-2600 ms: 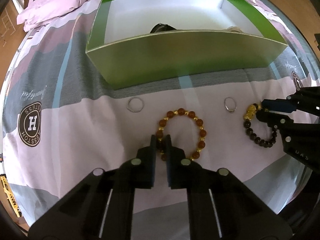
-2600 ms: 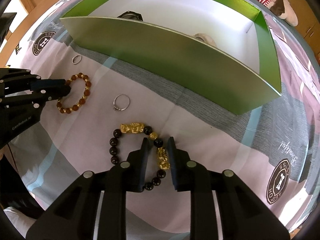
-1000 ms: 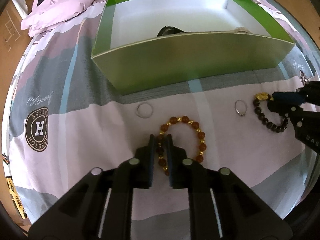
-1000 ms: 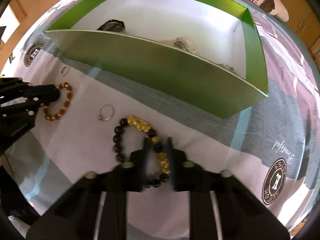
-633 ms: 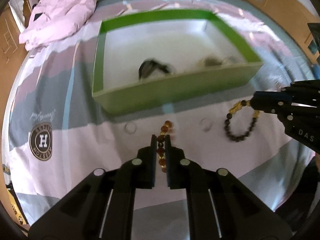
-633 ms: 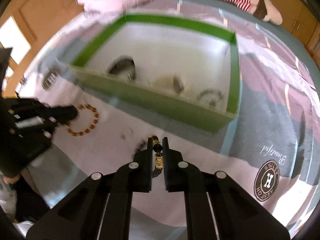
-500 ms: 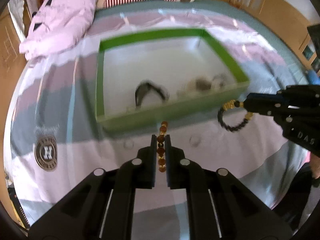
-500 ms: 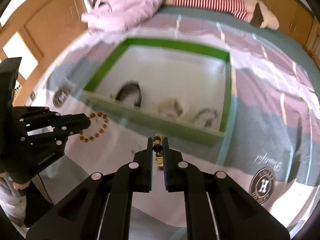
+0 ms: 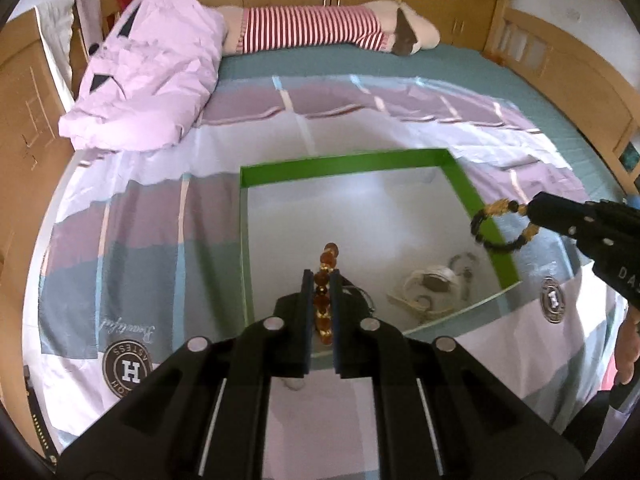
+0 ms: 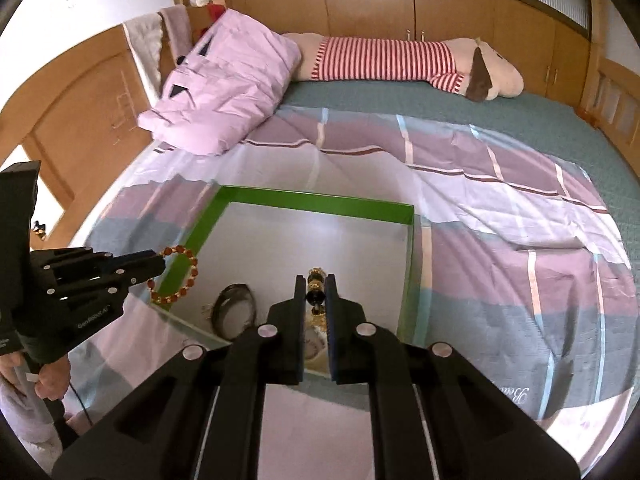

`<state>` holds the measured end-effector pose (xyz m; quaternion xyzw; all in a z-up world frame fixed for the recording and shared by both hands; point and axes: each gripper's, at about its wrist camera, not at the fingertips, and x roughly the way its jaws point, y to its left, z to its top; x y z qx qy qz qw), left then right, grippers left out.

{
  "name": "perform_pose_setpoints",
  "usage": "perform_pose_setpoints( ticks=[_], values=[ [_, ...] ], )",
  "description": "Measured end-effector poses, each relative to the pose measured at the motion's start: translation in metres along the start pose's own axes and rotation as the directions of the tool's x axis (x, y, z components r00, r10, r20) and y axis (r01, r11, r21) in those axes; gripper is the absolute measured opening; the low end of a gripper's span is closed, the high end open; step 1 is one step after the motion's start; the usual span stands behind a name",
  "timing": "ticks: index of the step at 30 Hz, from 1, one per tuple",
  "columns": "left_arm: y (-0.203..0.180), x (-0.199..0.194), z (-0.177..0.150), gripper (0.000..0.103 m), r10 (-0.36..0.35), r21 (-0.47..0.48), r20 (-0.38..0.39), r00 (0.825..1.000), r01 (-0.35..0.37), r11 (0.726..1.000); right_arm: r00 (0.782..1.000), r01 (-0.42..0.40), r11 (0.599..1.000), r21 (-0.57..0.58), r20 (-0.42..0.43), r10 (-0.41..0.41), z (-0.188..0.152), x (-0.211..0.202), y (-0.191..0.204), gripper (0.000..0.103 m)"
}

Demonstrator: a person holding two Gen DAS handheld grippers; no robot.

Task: Organize jewelry
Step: 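Carry both bracelets over the green box and open both tools to drop them, then move the right tool to a silver ring while the left tool moves to another ring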

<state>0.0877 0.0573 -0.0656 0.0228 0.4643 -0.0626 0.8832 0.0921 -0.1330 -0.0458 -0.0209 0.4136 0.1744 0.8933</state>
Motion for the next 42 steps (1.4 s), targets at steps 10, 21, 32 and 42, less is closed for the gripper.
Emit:
perform_pose_setpoints(
  ticks=[10,21,32,42],
  values=[
    [0.013,0.039,-0.015,0.026,0.027,-0.045,-0.082,0.996,-0.031,0.999,0.996,0.001,0.997,0.076,-0.088,0.006,-0.011,0.031,-0.015,0.04],
    [0.017,-0.001,-0.055,0.037,0.022,-0.014,-0.1,0.995,-0.024,1.0,0.963,-0.229,0.973,0.009,-0.142,0.228,-0.05,0.013,0.03,0.04],
    [0.028,0.08,-0.106,0.044,0.034,-0.041,-0.318,0.947,-0.05,0.998,0.933,-0.146,0.984,-0.104,-0.345,0.102,-0.108,0.099,0.054,0.04],
    [0.068,0.077,-0.113,0.068,0.23,0.005,-0.33,0.916,-0.242,0.97,0.918,-0.118,0.99,-0.071,-0.387,0.082,-0.109,0.106,0.046,0.048]
  ],
)
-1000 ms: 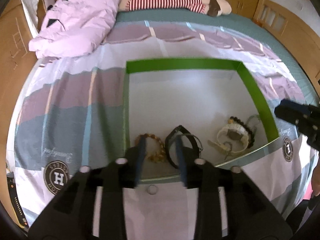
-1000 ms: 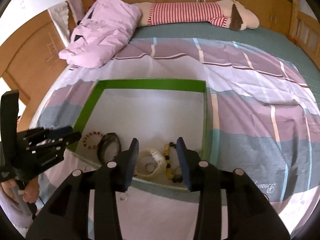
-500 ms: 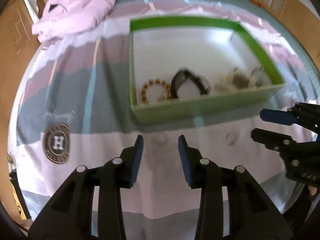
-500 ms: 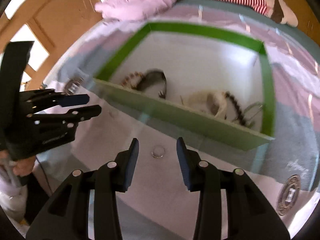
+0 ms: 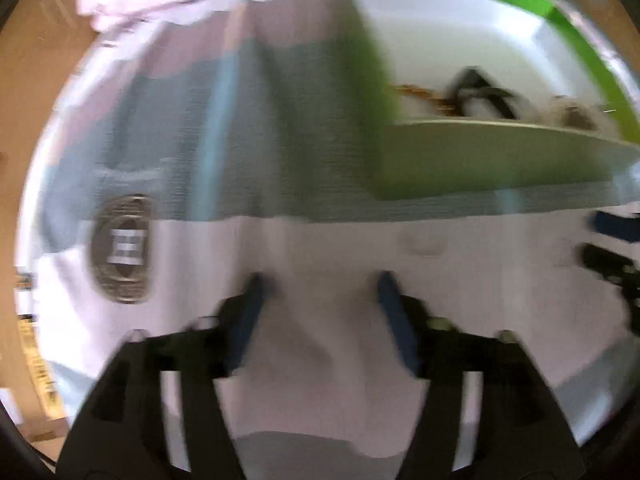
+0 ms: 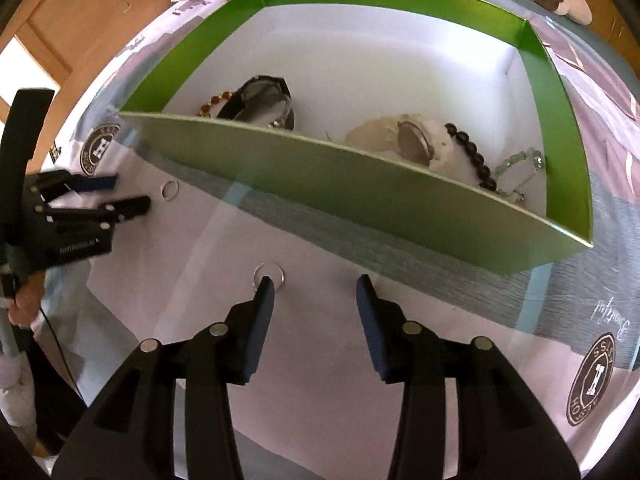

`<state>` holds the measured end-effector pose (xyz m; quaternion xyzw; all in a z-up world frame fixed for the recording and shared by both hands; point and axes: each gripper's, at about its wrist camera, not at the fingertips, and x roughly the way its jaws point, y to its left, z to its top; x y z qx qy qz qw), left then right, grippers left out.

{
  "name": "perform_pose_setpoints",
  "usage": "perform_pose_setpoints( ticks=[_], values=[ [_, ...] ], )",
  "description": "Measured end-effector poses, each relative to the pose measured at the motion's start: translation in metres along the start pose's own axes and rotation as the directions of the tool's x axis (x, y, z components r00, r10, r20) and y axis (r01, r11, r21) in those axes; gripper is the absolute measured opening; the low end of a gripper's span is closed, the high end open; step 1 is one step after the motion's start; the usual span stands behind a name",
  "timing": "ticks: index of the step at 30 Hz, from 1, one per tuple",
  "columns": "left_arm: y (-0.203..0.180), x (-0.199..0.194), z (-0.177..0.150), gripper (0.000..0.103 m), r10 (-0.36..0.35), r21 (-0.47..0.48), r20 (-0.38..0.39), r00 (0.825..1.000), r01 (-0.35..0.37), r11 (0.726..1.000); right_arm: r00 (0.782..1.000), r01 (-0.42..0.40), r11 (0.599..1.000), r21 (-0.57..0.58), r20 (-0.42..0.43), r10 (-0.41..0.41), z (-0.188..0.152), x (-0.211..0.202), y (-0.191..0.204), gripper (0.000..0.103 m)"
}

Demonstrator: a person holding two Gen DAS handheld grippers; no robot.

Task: Organize jewelry
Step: 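Move the right tool to a silver ring while the left tool moves to another ring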

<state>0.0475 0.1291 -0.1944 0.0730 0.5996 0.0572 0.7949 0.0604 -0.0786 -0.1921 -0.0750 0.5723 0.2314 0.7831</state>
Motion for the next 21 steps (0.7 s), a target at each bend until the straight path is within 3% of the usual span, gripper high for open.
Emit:
perform_pose_setpoints(
  ticks=[1,3,4,6,7,10,13,17,21],
  values=[
    [0.006,0.002,0.0,0.071,0.053,-0.001,0.003,0.999,-0.053,0.999,1.0,0.0,1.0,-0.006,-0.002,0.0,0.0,0.001,0.002,0.049],
    [0.022,0.003,0.0,0.072,0.046,-0.049,-0.007,0.999,-0.047,0.998,1.0,0.007,1.0,-0.016,0.0,-0.007,0.0,0.002,0.005,0.052],
    [0.027,0.001,0.0,0.065,0.048,-0.069,0.0,0.999,-0.048,0.996,1.0,0.013,1.0,-0.022,0.004,-0.013,-0.001,0.002,0.006,0.052],
    [0.032,-0.007,0.001,0.038,0.053,-0.082,0.031,0.998,-0.05,0.995,0.999,0.031,0.999,-0.039,0.035,-0.029,0.0,-0.002,0.01,0.052],
    [0.031,-0.015,0.0,0.036,0.018,-0.077,0.06,0.998,-0.014,0.997,0.998,0.033,0.998,-0.047,0.051,-0.031,0.0,-0.004,0.01,0.052],
    [0.009,-0.034,0.001,0.036,-0.063,0.0,0.134,0.989,0.063,0.998,0.996,0.029,0.997,-0.072,0.081,-0.024,-0.002,-0.005,0.015,0.052],
    [-0.019,-0.041,0.001,0.036,-0.097,0.085,0.179,0.979,0.082,0.993,0.996,0.035,0.994,-0.108,0.091,-0.025,-0.004,-0.001,0.023,0.052],
    [-0.03,-0.029,0.001,0.046,-0.131,0.109,0.171,0.977,0.113,0.988,0.995,0.049,0.988,-0.148,0.089,-0.036,-0.007,0.008,0.031,0.052],
    [-0.028,-0.013,0.001,0.047,-0.141,0.109,0.133,0.981,0.127,0.986,0.994,0.077,0.981,-0.176,0.095,-0.061,-0.01,0.011,0.034,0.052]
  ],
)
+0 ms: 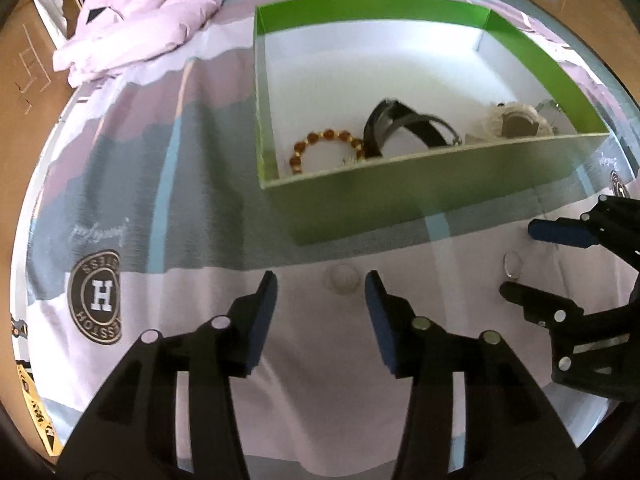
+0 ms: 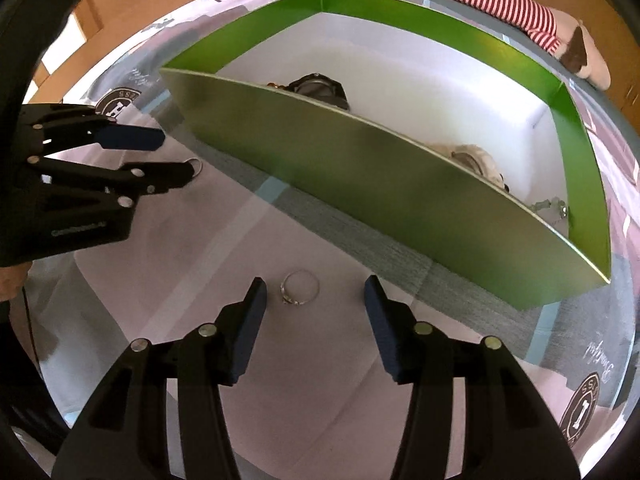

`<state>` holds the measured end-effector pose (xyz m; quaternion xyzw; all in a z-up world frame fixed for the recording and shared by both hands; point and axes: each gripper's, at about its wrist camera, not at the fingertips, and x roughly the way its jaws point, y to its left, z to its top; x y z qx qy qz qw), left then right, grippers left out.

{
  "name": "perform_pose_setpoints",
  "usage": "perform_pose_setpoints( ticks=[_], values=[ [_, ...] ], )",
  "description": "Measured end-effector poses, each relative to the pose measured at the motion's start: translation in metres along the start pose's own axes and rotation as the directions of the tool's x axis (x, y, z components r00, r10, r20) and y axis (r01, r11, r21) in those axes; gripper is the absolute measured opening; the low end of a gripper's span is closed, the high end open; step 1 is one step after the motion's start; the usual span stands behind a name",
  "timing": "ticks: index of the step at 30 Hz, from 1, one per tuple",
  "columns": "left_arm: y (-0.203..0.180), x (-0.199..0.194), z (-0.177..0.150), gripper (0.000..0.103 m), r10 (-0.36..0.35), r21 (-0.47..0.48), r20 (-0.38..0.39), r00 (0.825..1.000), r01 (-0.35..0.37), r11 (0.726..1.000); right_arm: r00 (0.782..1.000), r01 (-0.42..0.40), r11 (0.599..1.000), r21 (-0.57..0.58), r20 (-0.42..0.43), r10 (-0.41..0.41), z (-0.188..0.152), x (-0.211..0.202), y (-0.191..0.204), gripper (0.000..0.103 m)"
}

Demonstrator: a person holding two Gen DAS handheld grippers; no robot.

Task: Organize jewelry
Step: 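Move the right tool to a silver ring while the left tool moves to another ring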

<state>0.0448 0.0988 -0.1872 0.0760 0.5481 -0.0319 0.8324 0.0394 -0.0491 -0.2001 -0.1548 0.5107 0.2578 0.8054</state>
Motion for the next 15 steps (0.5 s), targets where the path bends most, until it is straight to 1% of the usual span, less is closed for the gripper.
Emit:
perform_pose_setpoints(
  ticks=[4,8,10,12,13,14,15],
  values=[
    [-0.012,0.006,0.0,0.046,-0.004,-0.005,-0.013,1.0,0.004,1.0,1.0,-0.002,1.0,-0.003,0.003,0.002,0.001,0.003,0.001,0.052],
    [-0.011,0.007,0.004,0.037,-0.039,-0.025,-0.015,0.999,0.039,0.999,1.0,-0.008,1.0,0.001,0.009,0.008,0.003,0.004,0.001,0.052],
    [-0.013,0.007,0.004,0.034,-0.039,-0.023,-0.012,0.999,0.039,0.999,1.0,-0.012,1.0,0.003,0.024,0.012,0.002,0.004,0.0,0.048],
    [-0.016,0.006,0.003,0.024,-0.049,-0.014,-0.014,0.999,0.049,0.999,0.999,-0.022,1.0,-0.006,0.033,0.022,0.002,0.004,0.0,0.04],
    [-0.02,0.005,0.003,0.021,-0.046,0.0,-0.013,0.999,0.046,0.999,0.999,-0.029,0.999,-0.013,0.03,0.029,0.002,0.004,0.0,0.038],
    [-0.022,0.005,0.003,0.017,-0.046,0.008,-0.015,0.999,0.046,0.999,0.999,-0.036,0.999,-0.021,0.028,0.036,0.002,0.004,0.001,0.033],
    [-0.024,0.005,0.002,0.017,-0.041,0.016,-0.014,0.999,0.041,0.999,0.999,-0.043,0.999,-0.026,0.026,0.044,0.003,0.004,0.001,0.022]
  ],
)
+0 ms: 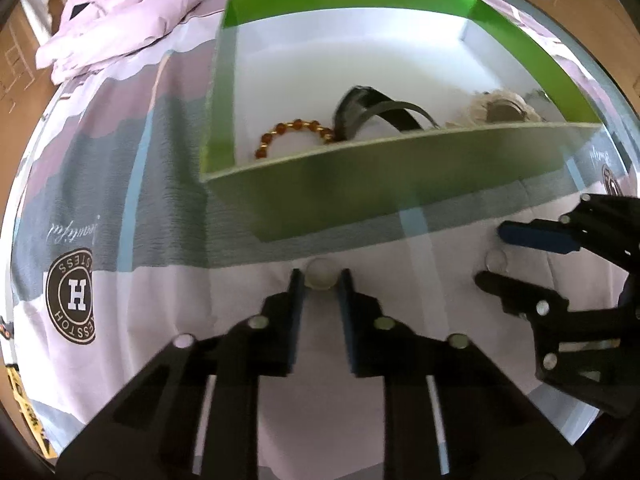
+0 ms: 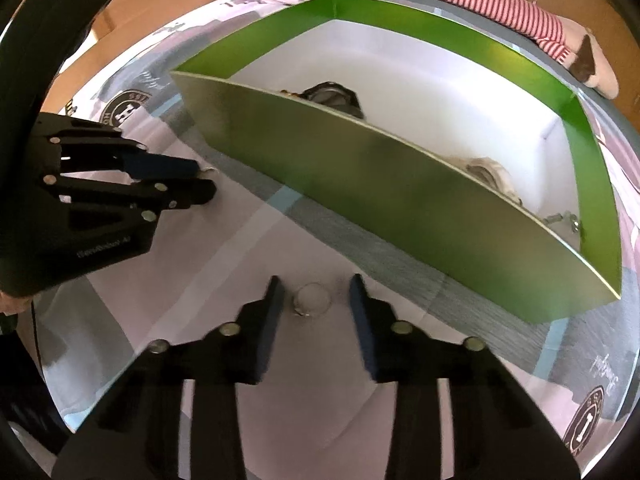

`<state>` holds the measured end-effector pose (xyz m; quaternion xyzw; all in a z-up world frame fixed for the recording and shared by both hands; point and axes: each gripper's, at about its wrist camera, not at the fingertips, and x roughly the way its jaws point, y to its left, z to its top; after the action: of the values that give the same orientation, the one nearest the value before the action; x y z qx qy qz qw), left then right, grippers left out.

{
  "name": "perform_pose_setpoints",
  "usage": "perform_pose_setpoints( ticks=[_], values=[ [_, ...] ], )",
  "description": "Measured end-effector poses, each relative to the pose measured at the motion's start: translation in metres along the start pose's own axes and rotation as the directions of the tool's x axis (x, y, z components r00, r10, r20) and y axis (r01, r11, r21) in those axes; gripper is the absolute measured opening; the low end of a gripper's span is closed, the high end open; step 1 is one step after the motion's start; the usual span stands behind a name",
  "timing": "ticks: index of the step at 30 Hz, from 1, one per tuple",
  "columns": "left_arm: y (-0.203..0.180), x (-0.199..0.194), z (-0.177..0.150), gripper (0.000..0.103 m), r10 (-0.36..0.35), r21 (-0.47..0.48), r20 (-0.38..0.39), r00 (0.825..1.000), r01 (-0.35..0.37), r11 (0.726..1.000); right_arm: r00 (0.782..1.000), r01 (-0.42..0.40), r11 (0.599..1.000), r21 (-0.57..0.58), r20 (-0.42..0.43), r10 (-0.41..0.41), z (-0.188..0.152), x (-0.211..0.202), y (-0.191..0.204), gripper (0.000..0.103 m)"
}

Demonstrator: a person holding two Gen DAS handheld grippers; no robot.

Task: Organize jewelry
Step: 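Move the right tool to a silver ring while the left tool moves to another ring, then close the right tool on its silver ring while the left tool closes on the other ring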

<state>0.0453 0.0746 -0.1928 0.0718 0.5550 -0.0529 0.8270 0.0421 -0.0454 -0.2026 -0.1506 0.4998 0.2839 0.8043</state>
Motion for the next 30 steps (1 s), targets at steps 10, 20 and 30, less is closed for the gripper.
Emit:
perform_pose_setpoints(
  ticks=[10,20,30],
  values=[
    [-0.004,-0.009,-0.002,0.017,-0.04,0.011,0.009,0.999,0.04,0.999,0.995,0.07,0.997,-0.03,-0.069,-0.072,0.0,-0.009,-0.001,0.019],
    [-0.038,-0.01,-0.012,0.017,-0.064,0.112,0.0,0.998,0.063,0.992,0.983,0.112,0.994,0.022,-0.148,-0.107,-0.012,-0.012,-0.02,0.02],
    [-0.043,-0.011,-0.011,0.026,-0.062,0.121,0.002,0.998,0.061,0.991,0.983,0.126,0.991,0.037,-0.143,-0.119,-0.018,-0.015,-0.023,0.037]
  ],
)
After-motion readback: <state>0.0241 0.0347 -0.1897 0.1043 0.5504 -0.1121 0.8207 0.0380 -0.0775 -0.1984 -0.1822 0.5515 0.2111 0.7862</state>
